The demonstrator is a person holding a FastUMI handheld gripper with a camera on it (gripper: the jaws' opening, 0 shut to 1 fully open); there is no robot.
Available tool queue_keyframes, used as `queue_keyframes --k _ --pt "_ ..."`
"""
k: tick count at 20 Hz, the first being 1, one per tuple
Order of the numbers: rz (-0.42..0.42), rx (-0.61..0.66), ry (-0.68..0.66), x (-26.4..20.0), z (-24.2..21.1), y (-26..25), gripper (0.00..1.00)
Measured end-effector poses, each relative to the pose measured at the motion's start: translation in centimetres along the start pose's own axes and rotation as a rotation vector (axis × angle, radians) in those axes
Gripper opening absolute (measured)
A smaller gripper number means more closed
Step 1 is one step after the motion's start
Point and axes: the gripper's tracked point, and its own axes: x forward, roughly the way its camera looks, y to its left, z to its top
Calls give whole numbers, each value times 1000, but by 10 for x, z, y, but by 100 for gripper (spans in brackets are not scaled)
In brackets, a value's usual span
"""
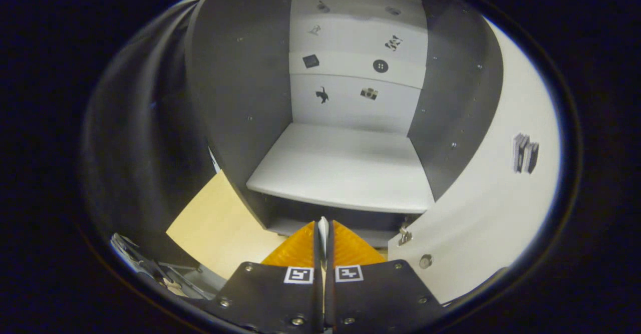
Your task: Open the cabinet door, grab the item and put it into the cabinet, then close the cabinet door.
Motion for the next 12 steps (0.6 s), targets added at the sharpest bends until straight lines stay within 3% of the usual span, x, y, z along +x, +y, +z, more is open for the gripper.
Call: queue_keyframes --k 7,12 --pt "-37 90 -17 15 48 -28 2" --pt "-46 116 45 36 62 -44 2"
